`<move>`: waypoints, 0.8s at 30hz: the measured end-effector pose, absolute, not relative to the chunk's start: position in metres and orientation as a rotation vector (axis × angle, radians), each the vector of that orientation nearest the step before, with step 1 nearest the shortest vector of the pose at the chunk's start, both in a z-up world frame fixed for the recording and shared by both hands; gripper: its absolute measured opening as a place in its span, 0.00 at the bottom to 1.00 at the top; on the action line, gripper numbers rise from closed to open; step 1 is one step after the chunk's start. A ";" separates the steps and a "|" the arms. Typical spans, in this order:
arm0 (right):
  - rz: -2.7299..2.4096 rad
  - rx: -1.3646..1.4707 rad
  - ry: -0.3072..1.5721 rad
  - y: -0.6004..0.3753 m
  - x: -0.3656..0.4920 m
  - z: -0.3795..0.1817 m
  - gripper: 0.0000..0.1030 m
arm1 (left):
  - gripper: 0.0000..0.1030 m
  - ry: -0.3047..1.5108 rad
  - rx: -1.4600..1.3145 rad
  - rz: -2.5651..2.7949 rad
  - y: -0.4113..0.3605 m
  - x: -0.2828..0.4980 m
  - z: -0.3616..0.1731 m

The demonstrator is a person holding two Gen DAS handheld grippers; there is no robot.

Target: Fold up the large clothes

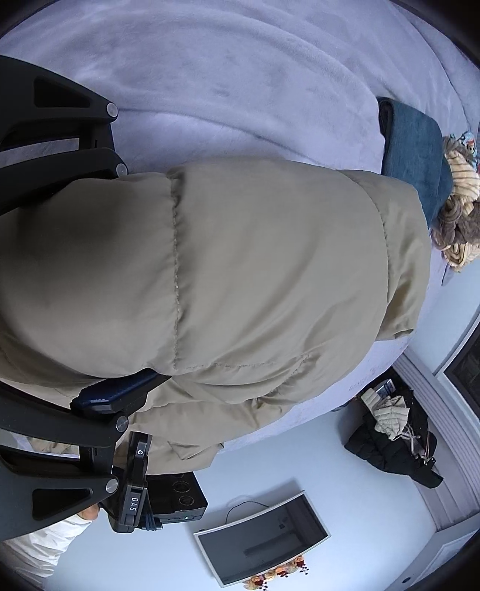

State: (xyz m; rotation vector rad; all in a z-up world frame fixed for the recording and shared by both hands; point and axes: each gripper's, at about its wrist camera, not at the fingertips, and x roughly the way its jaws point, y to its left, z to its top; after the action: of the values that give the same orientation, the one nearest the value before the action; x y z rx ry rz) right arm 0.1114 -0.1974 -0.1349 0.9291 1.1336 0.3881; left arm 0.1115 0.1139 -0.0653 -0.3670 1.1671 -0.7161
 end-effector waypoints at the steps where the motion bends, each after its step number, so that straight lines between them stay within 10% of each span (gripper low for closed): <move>1: 0.384 0.923 1.138 -0.198 0.123 -0.141 0.45 | 0.72 1.167 -0.365 -0.704 0.121 0.122 -0.075; 11: 0.285 0.932 1.183 -0.203 0.170 -0.192 0.49 | 0.83 1.230 -0.410 -0.615 0.142 0.149 -0.156; 21: 0.024 0.705 1.163 -0.200 0.127 -0.114 0.61 | 0.82 1.059 -0.279 -0.475 0.160 0.137 -0.096; 24: -0.005 0.634 1.074 -0.198 0.118 -0.076 0.25 | 0.74 0.991 -0.232 -0.477 0.155 0.160 -0.075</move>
State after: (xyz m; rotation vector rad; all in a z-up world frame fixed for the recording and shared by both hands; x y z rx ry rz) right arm 0.1175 -0.1981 -0.0764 0.6339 1.0739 -0.0052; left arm 0.1597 0.1548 -0.0754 -0.2318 0.9908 -0.4772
